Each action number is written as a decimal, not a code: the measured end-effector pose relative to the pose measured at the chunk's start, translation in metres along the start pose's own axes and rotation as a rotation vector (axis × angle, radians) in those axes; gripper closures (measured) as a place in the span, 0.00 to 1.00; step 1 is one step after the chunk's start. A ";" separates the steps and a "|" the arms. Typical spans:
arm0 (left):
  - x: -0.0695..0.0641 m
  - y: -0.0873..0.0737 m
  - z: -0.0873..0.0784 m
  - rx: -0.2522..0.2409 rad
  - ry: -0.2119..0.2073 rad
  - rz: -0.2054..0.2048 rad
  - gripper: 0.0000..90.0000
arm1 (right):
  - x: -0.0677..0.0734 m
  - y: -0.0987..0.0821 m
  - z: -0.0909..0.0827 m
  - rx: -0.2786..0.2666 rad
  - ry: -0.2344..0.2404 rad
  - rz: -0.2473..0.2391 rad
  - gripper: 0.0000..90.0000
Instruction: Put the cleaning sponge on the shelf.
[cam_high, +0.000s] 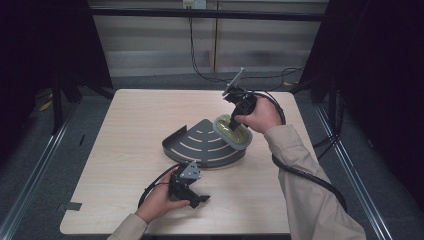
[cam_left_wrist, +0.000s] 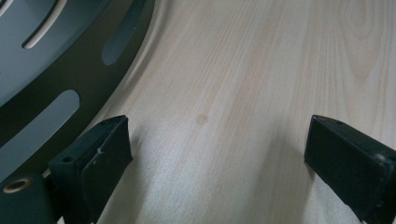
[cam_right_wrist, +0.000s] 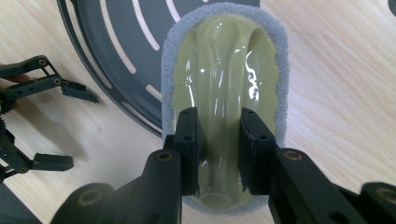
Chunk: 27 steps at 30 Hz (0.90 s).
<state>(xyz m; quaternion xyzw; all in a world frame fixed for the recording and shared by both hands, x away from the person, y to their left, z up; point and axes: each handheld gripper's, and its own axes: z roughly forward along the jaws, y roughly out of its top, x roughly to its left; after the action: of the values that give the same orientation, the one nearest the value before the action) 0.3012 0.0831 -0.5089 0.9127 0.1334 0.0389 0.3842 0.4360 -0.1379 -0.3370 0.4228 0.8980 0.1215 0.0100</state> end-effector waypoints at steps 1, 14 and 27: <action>0.000 0.000 0.000 0.001 0.001 0.000 0.08 | 0.000 0.001 0.001 0.002 -0.003 -0.008 0.79; 0.000 0.000 0.000 -0.003 -0.003 -0.001 0.08 | 0.000 0.006 0.009 0.007 0.003 0.012 0.79; 0.000 0.000 0.000 -0.003 -0.004 0.000 0.07 | 0.000 0.012 0.015 0.000 0.011 0.016 0.79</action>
<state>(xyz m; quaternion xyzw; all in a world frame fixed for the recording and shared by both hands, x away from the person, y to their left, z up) 0.3012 0.0831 -0.5091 0.9121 0.1326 0.0372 0.3860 0.4465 -0.1271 -0.3492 0.4291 0.8947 0.1237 0.0039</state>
